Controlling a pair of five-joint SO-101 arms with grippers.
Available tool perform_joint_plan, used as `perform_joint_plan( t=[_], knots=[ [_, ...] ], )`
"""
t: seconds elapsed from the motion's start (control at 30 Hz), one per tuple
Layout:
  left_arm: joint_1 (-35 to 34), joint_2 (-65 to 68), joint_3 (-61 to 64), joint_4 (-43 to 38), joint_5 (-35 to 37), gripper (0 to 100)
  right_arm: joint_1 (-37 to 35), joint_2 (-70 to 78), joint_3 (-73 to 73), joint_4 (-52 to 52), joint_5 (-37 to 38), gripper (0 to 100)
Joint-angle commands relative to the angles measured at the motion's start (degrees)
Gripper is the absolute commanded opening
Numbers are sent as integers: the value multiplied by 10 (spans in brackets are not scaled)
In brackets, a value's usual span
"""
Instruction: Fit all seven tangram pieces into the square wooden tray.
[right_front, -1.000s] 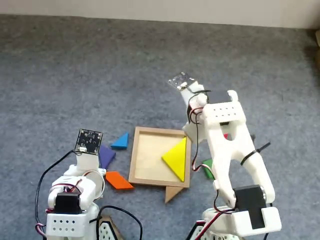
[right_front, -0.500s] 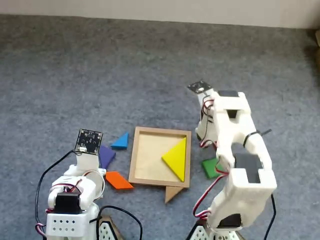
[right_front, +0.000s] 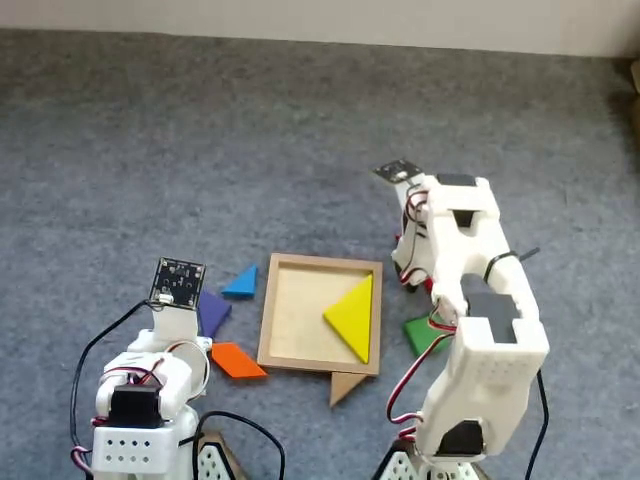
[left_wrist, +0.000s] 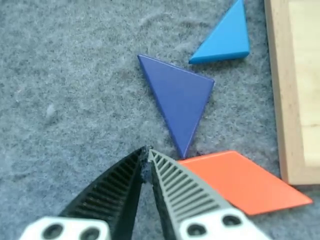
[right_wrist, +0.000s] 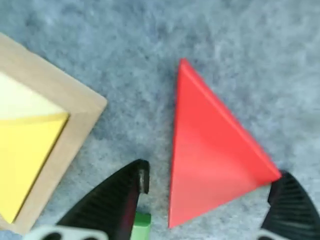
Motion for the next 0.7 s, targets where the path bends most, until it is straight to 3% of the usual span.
perform_joint_plan(
  t=[0.0, 0.67],
  knots=[
    [9, -14, 12, 2, 3, 5, 14, -7, -66, 15, 10, 364],
    [9, -14, 12, 2, 3, 5, -8, 77, -116, 42, 43, 364]
  ],
)
